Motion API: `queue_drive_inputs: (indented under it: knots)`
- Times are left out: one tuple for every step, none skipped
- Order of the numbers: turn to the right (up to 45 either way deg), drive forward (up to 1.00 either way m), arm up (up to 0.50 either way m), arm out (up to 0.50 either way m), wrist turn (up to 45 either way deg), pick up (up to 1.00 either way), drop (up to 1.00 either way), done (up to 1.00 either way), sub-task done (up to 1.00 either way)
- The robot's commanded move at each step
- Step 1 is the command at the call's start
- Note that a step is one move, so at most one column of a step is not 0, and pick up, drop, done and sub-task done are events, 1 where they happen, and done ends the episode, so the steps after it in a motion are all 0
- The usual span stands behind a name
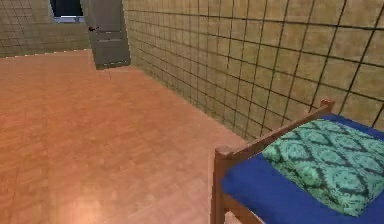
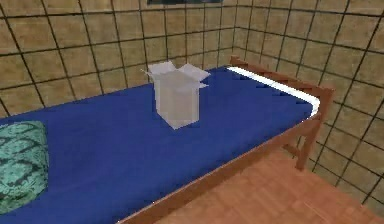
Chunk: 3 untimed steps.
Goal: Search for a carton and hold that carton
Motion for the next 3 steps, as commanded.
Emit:
queue_drive_inputs:
  knots:
    - [45.0, 0.00, 0.00, 0.00, 0.0, 0.00, 0.00, 0.00, 0.00]
    - [45.0, 0.00, 0.00, 0.00, 0.0, 0.00, 0.00, 0.00, 0.00]
    - [24.0, 0.00, 0.00, 0.00, 0.0, 0.00, 0.00, 0.00, 0.00]
